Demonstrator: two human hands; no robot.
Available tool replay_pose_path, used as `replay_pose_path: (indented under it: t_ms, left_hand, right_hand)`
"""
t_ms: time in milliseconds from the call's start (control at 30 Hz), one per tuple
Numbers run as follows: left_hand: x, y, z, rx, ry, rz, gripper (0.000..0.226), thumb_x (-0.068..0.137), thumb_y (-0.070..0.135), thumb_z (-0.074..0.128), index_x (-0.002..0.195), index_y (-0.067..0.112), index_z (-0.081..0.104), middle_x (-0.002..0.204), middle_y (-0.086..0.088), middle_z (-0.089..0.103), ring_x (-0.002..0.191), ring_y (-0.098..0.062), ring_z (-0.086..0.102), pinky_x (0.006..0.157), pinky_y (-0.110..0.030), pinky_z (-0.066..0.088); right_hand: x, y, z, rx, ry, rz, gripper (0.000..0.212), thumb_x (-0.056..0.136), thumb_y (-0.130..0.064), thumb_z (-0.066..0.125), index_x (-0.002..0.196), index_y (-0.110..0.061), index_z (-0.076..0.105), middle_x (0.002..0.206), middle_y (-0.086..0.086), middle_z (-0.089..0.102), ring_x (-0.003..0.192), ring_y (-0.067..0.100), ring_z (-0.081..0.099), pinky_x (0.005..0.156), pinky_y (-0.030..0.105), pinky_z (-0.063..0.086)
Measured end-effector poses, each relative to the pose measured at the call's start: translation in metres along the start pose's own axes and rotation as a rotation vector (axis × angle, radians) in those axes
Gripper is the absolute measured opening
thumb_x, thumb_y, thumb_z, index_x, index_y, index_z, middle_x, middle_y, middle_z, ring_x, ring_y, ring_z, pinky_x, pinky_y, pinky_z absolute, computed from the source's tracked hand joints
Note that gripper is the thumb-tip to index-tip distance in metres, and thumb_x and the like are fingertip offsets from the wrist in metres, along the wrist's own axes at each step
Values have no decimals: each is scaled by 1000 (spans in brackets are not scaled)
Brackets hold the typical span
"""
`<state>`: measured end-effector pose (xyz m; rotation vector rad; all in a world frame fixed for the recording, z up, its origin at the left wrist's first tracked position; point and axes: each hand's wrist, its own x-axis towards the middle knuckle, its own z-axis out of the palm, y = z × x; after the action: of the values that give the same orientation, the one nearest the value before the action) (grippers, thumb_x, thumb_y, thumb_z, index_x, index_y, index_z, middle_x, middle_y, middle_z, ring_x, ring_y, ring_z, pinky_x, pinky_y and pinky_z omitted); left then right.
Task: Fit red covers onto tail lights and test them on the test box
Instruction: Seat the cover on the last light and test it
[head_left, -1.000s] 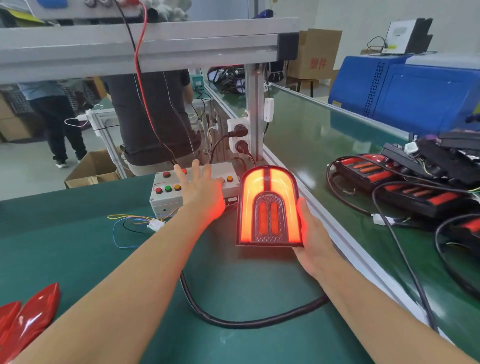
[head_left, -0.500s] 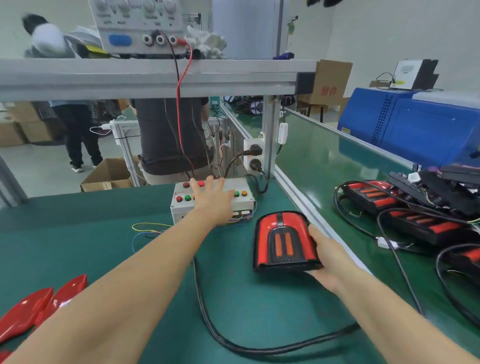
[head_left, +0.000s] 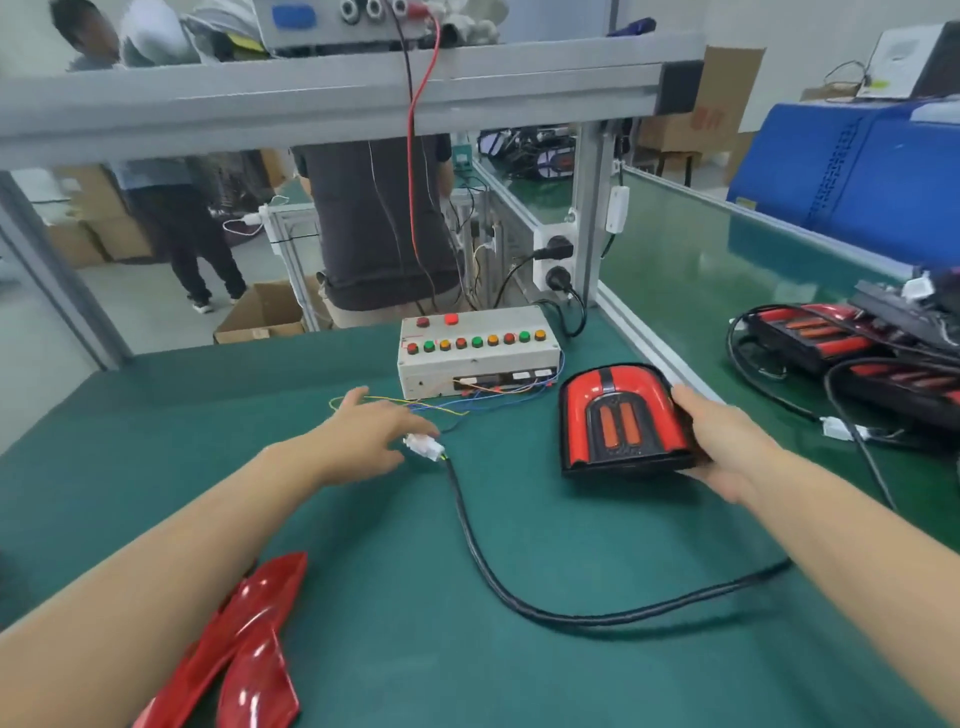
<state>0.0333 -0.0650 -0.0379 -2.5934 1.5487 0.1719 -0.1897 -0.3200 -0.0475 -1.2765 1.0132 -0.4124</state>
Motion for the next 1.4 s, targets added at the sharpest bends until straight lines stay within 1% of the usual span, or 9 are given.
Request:
replay_pose_path:
  t_ms: [100, 200, 333, 567, 733, 933, 1100, 1233, 1400]
  left_hand:
    - [0, -3, 10, -42, 98, -18, 46, 90, 14, 52, 130, 38, 52, 129, 18, 56, 126, -7, 45, 113, -39, 7]
    - [0, -1, 6, -151, 204, -25, 34, 92, 15, 54, 120, 32, 60, 117, 15, 65, 108, -10, 56, 111, -30, 10]
    - [-6, 6, -4, -238, 294, 13, 20, 91, 15, 58, 108, 23, 65, 103, 13, 68, 99, -11, 60, 110, -29, 15]
    - [-19, 9, -14, -370, 370, 41, 22, 89, 12, 62, 108, 22, 67, 90, 13, 69, 90, 1, 58, 110, -29, 15]
    - [-22, 6, -8, -375, 374, 83, 30, 85, 7, 63, 109, 25, 68, 89, 13, 65, 90, -1, 56, 110, -29, 15]
    - [-24, 7, 7, -139, 226, 138, 42, 81, 19, 66, 120, 31, 60, 111, 20, 60, 109, -2, 52, 110, -31, 11]
    - [-30, 6, 9, 184, 541, 312, 23, 87, 29, 55, 103, 22, 70, 90, 7, 70, 76, -16, 67, 97, -44, 43]
    - [-29, 6, 9, 309, 565, 314, 30, 89, 28, 42, 99, 23, 70, 83, 10, 66, 83, -15, 65, 101, -50, 35]
    - [-36, -21, 16, 334, 562, 138, 32, 60, 1, 76, 84, 21, 72, 80, 9, 69, 86, -14, 70, 90, -62, 41]
  right_hand:
    - [-5, -7, -7, -254, 123, -160, 39, 98, -37, 42, 108, -6, 63, 99, 16, 66, 87, 26, 54, 81, 36, 43]
    - [-31, -17, 2, -548, 331, -584, 32, 97, -23, 46, 103, 5, 60, 104, 23, 61, 97, 34, 54, 80, 38, 38]
    - [-71, -11, 52, -724, 72, -917, 22, 95, -24, 53, 107, -14, 68, 104, 2, 67, 102, 25, 58, 92, 37, 40]
    - [-71, 13, 145, -971, -307, -657, 46, 96, -47, 47, 132, -20, 51, 116, -2, 67, 115, 23, 54, 88, 34, 31]
    - [-64, 24, 157, -1069, -325, -565, 24, 90, -48, 56, 84, -25, 53, 87, -3, 57, 95, 26, 53, 81, 36, 33]
    - [-63, 36, 158, -1006, -313, -555, 27, 92, -34, 57, 70, -21, 46, 79, 2, 51, 82, 28, 52, 64, 33, 29]
    - [-63, 30, 153, -816, -468, -503, 34, 93, -36, 55, 66, -19, 47, 62, -3, 45, 62, 20, 42, 54, 32, 27]
    - [-65, 21, 151, -893, -438, -542, 41, 92, -37, 55, 58, -19, 40, 59, -2, 41, 61, 21, 40, 50, 32, 24]
    - [-67, -3, 125, -793, -339, -568, 41, 91, -34, 56, 58, -16, 40, 60, 0, 42, 62, 20, 39, 55, 32, 25]
